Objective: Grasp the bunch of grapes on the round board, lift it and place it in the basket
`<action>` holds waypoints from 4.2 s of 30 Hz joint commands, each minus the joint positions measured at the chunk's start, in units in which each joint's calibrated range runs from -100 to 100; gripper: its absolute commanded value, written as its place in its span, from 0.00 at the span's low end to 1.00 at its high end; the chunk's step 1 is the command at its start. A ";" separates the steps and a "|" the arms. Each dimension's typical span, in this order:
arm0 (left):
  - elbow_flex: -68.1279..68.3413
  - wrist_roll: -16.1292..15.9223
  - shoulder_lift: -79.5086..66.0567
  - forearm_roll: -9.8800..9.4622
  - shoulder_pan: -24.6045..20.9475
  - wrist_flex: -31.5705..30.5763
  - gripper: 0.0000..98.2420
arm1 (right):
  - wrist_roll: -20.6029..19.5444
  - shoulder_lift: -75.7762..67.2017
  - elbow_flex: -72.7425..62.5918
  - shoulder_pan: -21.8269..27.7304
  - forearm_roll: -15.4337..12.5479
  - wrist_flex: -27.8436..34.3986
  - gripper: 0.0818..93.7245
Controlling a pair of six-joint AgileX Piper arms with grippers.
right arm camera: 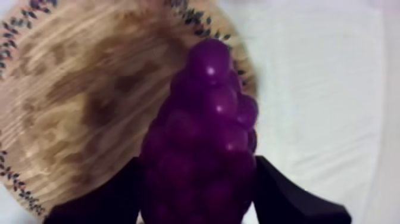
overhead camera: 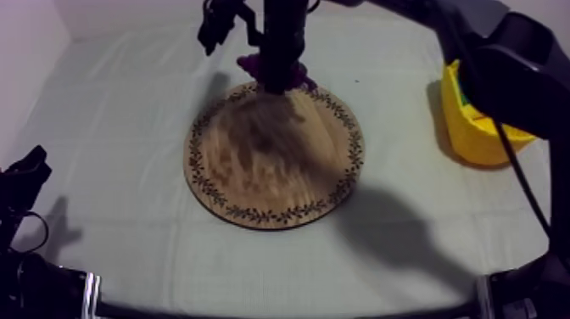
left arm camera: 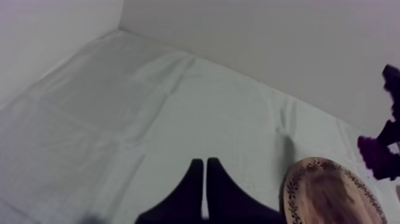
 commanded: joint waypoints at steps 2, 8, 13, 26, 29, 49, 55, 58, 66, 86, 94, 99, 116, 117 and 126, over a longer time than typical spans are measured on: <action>-0.04 -0.01 0.02 0.01 0.02 0.00 0.00 | 0.02 -5.15 0.19 -0.21 0.27 0.84 0.39; -0.04 -0.01 0.02 0.01 0.02 0.00 0.00 | -1.28 -12.04 3.73 -0.43 0.90 1.39 0.39; -0.04 -0.01 0.02 0.01 0.02 0.00 0.00 | -4.94 -16.93 10.11 0.58 1.52 0.67 0.39; -0.04 -0.01 0.02 0.01 0.02 0.00 0.00 | -10.18 -28.75 29.27 10.57 0.94 0.33 0.39; -0.04 -0.01 0.02 0.01 0.02 0.00 0.00 | -10.35 -30.78 31.77 13.66 0.96 0.30 0.40; -0.04 -0.01 0.02 0.01 0.02 0.00 0.00 | -10.79 -37.49 44.30 31.05 3.08 -0.53 0.43; -0.04 -0.01 0.02 0.01 0.02 0.00 0.00 | -10.71 -35.93 47.26 32.48 3.07 -2.34 0.44; -0.04 -0.01 0.02 0.01 0.02 0.00 0.00 | -10.60 -33.88 49.10 32.70 2.65 -3.75 0.44; -0.04 -0.01 0.02 0.01 0.02 0.00 0.00 | -11.00 -26.40 49.99 33.15 1.70 -6.67 0.58; -0.04 -0.01 0.02 0.01 0.02 0.00 0.00 | -10.04 -41.08 55.56 32.67 1.25 -9.34 0.45; -0.04 -0.01 0.02 0.01 0.02 0.00 0.00 | -11.95 -59.59 71.86 31.59 4.14 -19.09 0.28; -0.04 -0.01 0.02 0.01 0.02 0.00 0.00 | -12.31 -70.63 83.78 31.33 4.37 -27.83 0.17; -0.04 -0.01 0.02 0.01 0.02 0.00 0.00 | -4.88 -103.22 112.75 31.82 -12.99 -46.81 0.00; -0.04 -0.01 0.02 0.01 0.02 0.00 0.00 | -4.31 -105.33 114.35 32.06 -14.60 -47.32 0.00; -0.04 -0.01 0.02 0.01 0.02 0.00 0.00 | -2.97 -124.15 128.59 32.57 -22.50 -50.21 0.00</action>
